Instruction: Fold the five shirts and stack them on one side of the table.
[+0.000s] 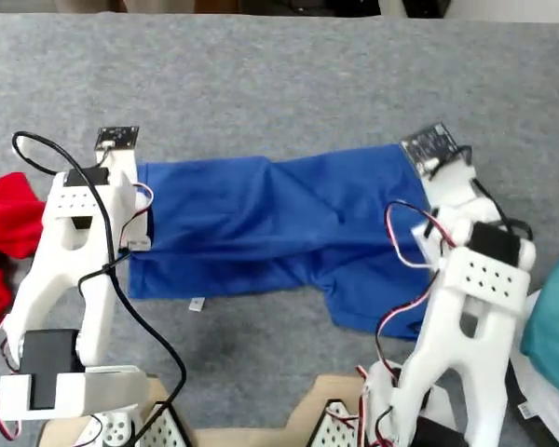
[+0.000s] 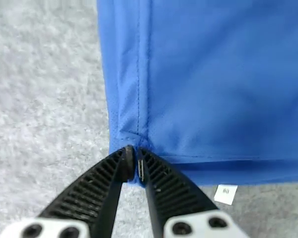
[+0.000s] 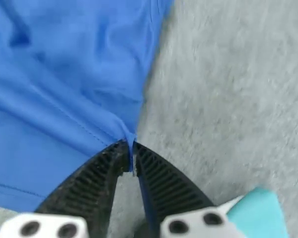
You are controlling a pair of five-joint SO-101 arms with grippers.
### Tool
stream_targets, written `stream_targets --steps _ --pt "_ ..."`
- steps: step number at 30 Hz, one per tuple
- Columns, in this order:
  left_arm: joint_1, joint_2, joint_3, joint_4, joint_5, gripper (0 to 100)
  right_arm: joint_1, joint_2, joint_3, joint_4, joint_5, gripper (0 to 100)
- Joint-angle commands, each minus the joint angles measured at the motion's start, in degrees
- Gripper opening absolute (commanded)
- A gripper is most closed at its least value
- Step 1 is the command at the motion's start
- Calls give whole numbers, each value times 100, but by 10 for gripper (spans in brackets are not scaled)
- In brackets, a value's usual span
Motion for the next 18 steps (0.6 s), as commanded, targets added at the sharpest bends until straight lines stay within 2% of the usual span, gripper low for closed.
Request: stream_targets --steps 1,18 --pt "44 -277 18 123 -70 20 321 -259 242 -176 185 5" --pt "220 -1640 1459 -325 -88 20 611 -1367 1701 -202 756 5"
